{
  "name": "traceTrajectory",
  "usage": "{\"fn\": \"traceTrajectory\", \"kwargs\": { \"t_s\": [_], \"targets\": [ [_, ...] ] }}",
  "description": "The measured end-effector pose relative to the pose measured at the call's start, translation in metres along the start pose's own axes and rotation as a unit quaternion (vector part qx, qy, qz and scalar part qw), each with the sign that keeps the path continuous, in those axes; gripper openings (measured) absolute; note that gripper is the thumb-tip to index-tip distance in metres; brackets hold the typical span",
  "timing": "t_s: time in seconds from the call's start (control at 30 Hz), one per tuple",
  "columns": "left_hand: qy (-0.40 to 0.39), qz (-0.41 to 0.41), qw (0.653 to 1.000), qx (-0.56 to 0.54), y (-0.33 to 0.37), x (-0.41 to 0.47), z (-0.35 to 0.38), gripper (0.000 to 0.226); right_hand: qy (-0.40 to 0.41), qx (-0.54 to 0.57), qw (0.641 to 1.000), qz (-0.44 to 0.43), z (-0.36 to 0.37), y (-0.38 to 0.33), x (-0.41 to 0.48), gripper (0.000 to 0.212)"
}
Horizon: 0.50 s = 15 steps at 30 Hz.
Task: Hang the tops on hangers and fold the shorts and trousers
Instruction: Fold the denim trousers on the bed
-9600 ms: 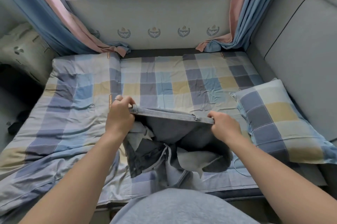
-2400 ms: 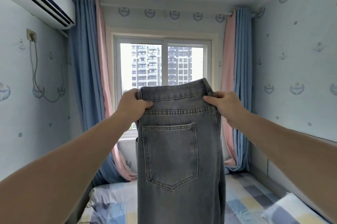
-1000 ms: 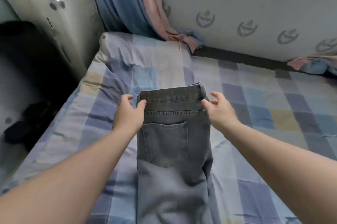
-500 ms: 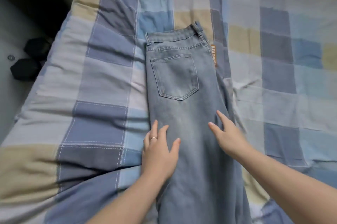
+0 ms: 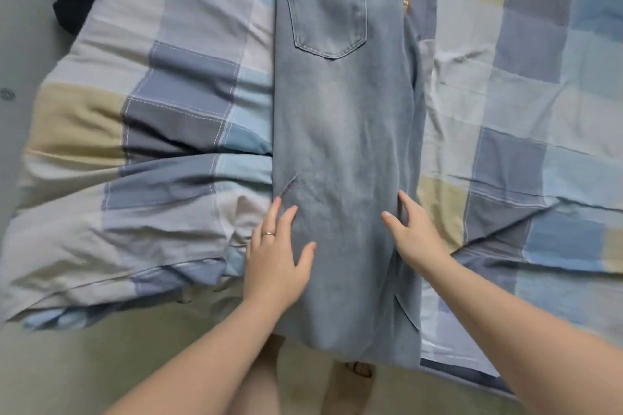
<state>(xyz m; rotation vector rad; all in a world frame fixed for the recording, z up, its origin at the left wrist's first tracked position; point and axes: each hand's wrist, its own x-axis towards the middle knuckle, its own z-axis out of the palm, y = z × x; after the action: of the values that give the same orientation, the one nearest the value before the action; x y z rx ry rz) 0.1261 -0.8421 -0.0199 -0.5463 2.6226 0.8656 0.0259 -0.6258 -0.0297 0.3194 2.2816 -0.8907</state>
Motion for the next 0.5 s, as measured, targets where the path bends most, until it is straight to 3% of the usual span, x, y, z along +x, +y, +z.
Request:
{"fn": "traceTrajectory", "kwargs": {
  "t_s": [0.13,0.17,0.3,0.5],
  "targets": [
    [0.027,-0.062,0.992,-0.104,-0.012,-0.043,0.023,0.073,-0.026,0.002,1.0,0.005,0.018,0.039,-0.038,0.021],
    [0.035,-0.089,0.987,-0.132,-0.015,-0.056,0.03,0.073,-0.037,-0.006,0.999,0.014,0.025,0.051,-0.048,0.02],
    [0.025,-0.168,0.968,-0.186,-0.031,-0.102,0.059,0.069,-0.057,-0.036,0.997,0.022,0.054,0.095,-0.08,0.028],
    [-0.047,-0.204,0.958,-0.196,-0.055,-0.118,0.093,0.031,-0.016,0.024,1.0,0.012,0.088,0.136,-0.095,0.059]
  ]
}}
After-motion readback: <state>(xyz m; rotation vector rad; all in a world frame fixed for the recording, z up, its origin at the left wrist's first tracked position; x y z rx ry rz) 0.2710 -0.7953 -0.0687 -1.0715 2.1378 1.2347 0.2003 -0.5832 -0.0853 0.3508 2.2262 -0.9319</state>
